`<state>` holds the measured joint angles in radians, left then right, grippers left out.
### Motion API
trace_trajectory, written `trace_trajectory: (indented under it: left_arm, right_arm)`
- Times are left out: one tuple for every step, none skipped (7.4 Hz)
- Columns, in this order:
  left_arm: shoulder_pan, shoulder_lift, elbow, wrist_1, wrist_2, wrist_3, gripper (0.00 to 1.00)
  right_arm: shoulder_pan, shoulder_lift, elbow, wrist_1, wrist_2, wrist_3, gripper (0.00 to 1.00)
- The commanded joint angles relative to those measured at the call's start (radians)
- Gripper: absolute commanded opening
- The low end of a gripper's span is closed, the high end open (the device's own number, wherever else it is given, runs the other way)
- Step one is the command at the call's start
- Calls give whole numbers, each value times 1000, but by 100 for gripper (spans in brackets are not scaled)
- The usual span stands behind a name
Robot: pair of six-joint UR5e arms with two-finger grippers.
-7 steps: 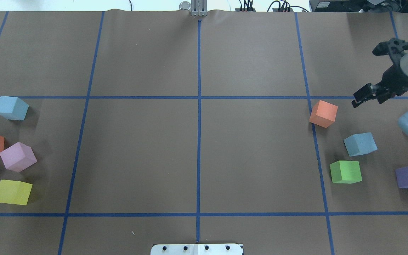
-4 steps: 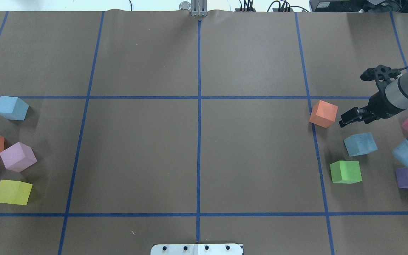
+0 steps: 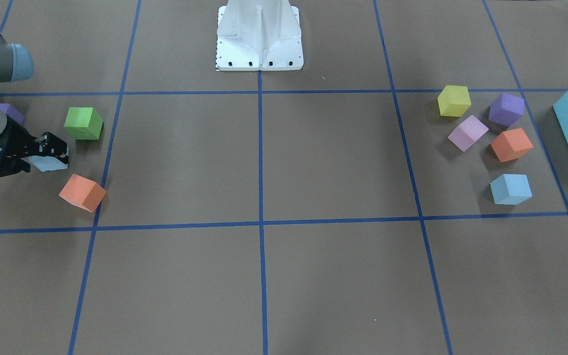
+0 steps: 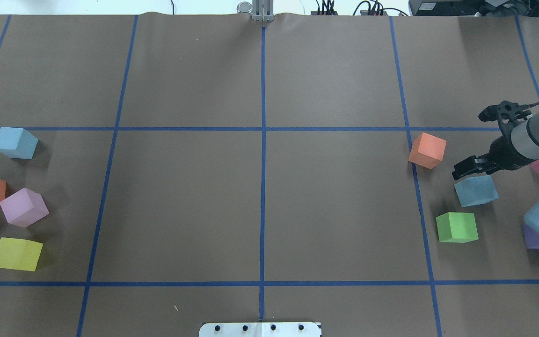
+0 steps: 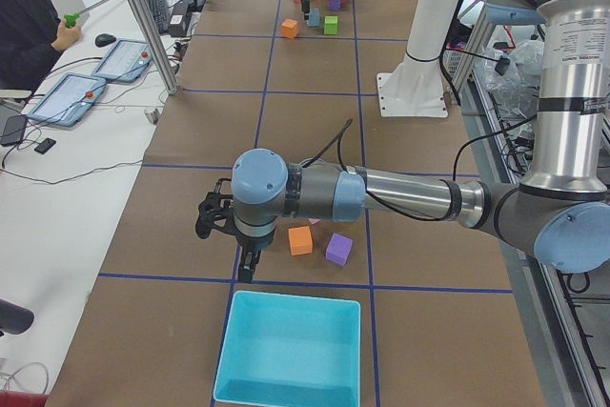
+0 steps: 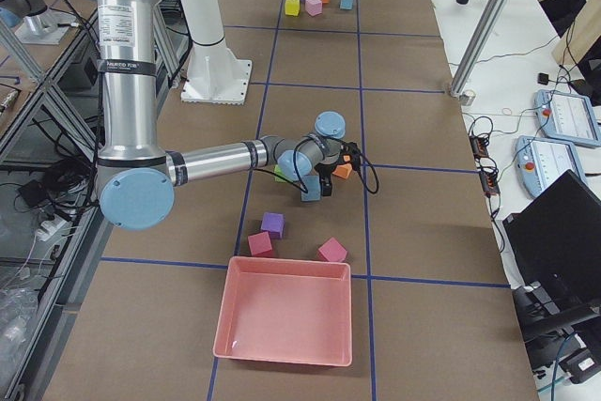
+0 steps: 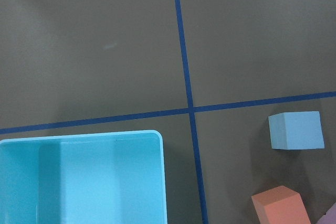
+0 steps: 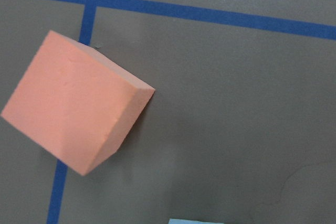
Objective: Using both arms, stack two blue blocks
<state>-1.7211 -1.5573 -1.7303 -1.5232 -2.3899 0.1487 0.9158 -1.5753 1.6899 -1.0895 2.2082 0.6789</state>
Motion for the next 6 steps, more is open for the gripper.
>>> trace_trajectory:
  left_arm:
    - [0, 0, 0, 0, 0, 0, 98]
    - [0, 0, 0, 0, 0, 0, 98]
    - [0, 0, 0, 0, 0, 0, 98]
    - [0, -1, -2, 0, 0, 0, 98]
    - [0, 0, -2, 0, 0, 0, 98]
    - [0, 0, 0, 0, 0, 0, 98]
  right_arm:
    - [-20, -14, -2, -4, -32, 2, 100]
    - [-22, -20, -1, -4, -32, 4, 100]
    - [-23, -26, -1, -4, -22, 4, 100]
    - [-28, -32, -1, -6, -18, 7, 100]
    - [-34, -32, 4, -3, -18, 34, 100]
    - [-44, -32, 8, 2, -19, 60, 100]
